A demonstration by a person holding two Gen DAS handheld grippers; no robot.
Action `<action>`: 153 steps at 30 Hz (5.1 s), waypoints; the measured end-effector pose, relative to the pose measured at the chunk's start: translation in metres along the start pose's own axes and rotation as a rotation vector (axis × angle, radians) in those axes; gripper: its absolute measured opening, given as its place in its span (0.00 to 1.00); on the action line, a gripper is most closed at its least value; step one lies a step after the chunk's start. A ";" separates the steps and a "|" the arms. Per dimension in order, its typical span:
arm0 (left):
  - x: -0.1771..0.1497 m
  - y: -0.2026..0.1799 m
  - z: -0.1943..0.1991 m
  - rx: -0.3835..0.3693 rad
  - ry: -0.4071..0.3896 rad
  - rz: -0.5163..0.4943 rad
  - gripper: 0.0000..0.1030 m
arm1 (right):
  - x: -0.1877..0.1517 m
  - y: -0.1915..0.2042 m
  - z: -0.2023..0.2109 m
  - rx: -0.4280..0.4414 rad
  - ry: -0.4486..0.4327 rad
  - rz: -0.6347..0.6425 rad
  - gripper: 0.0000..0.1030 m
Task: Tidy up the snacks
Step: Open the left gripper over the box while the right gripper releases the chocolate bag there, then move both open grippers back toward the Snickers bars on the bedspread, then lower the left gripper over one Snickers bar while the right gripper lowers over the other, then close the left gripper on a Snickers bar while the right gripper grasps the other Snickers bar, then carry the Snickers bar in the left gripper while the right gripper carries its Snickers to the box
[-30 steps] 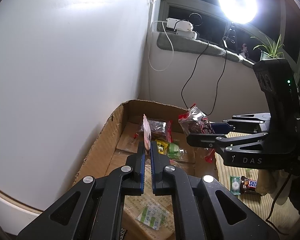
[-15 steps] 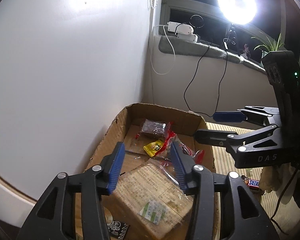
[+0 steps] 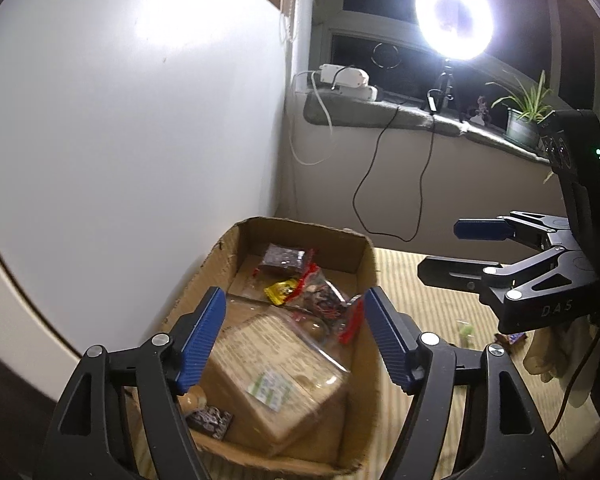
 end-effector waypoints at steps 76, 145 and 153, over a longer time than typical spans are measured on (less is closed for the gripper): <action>-0.092 -0.178 -0.040 -0.322 0.336 -0.052 0.50 | -0.158 -0.141 0.060 0.124 0.231 -0.172 0.63; -0.084 -0.164 -0.011 -0.234 0.229 -0.092 0.26 | -0.175 -0.091 0.081 -0.045 0.198 -0.136 0.30; -0.068 -0.144 0.010 -0.230 0.161 -0.065 0.26 | -0.153 -0.074 0.098 -0.045 0.135 -0.123 0.30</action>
Point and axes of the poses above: each gripper's, at about its wrist camera, not at the fingertips, and z roughly against the way its jaws point, y to its left, x to its top, the point moved 5 cm from there along -z, roughly the way its jaws point, and after that the axes turned 7 degrees about x, right-handed, at the moved point
